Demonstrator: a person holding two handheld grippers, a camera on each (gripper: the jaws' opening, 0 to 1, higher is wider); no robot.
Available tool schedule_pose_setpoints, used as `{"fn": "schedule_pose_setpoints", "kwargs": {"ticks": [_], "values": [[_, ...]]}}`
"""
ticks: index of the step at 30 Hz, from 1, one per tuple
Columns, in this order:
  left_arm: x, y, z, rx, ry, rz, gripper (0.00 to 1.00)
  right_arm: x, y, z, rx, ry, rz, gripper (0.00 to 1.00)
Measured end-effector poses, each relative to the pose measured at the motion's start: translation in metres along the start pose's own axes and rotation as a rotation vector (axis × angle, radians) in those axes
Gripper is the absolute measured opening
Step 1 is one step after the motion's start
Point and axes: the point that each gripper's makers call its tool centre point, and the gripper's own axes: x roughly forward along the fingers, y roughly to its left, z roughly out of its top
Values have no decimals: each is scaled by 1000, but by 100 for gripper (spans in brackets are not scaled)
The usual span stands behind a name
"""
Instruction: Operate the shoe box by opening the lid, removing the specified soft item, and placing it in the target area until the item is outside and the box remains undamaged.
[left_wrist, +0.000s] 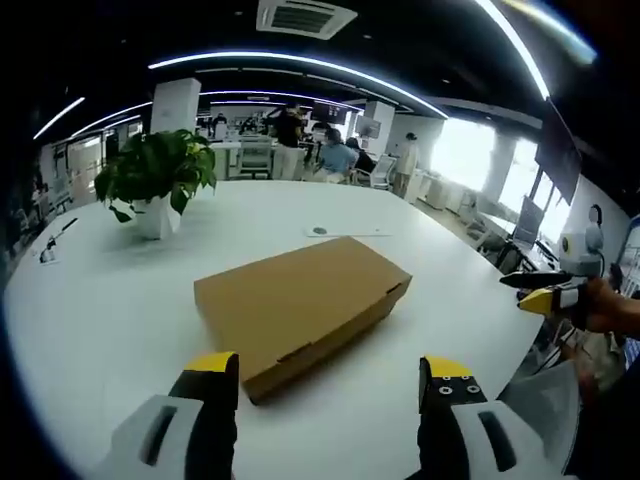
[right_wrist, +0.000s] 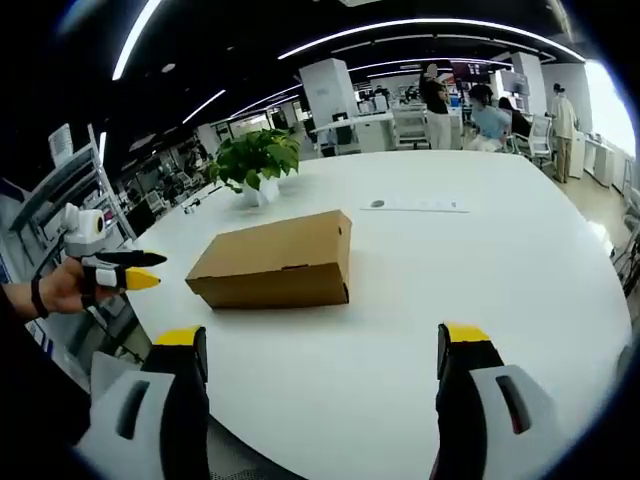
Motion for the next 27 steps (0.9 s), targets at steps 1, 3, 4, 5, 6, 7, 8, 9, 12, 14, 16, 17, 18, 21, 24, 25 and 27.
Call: {"fn": "schedule_pose_setpoints", "kwargs": {"ticks": [1, 3, 4, 5, 6, 7, 8, 9, 12, 14, 16, 17, 18, 21, 24, 25, 27], "values": [[0, 0, 0, -1, -1, 1, 75, 0, -1, 0, 0, 0, -1, 91], [-1, 1, 1, -1, -1, 3, 75, 0, -1, 0, -1, 1, 0, 90], [-1, 1, 1, 0, -1, 6, 75, 0, -2, 0, -1, 0, 0, 90], [-1, 1, 1, 1, -1, 6, 75, 0, -2, 1, -1, -1, 1, 90], [-1, 1, 1, 0, -2, 7, 75, 0, -2, 1, -2, -1, 1, 90], [-1, 1, 2, 0, -3, 7, 75, 0, -1, 1, -2, -1, 1, 90], [-1, 1, 2, -1, -4, 9, 75, 0, -1, 1, -2, 0, 2, 90], [-1, 1, 2, -2, -4, 9, 75, 1, -2, 1, -2, 0, 2, 90], [-1, 0, 3, -3, -7, 8, 75, 1, -1, 0, 0, 4, 2, 90], [-1, 0, 3, -2, -6, 7, 75, 1, -1, 0, 4, 5, 2, 90], [0, 0, 2, -1, -4, 7, 75, 2, 0, 2, 7, -1, 3, 90], [0, 0, 3, -1, -4, 8, 75, 2, 0, 2, 6, -1, 4, 90], [0, 0, 3, -1, -4, 8, 75, 2, 0, 3, 3, -2, 4, 90], [0, 0, 4, 0, -7, 8, 75, 2, 0, 4, 3, -3, 5, 90], [1, 0, 4, -2, -9, 6, 74, 2, 1, 3, 6, -4, 9, 89], [1, 0, 5, -2, -9, 6, 74, 2, 2, 3, 4, -3, 11, 89], [1, 0, 4, -1, -7, 6, 74, 2, 3, 3, 2, -2, 13, 89]]}}
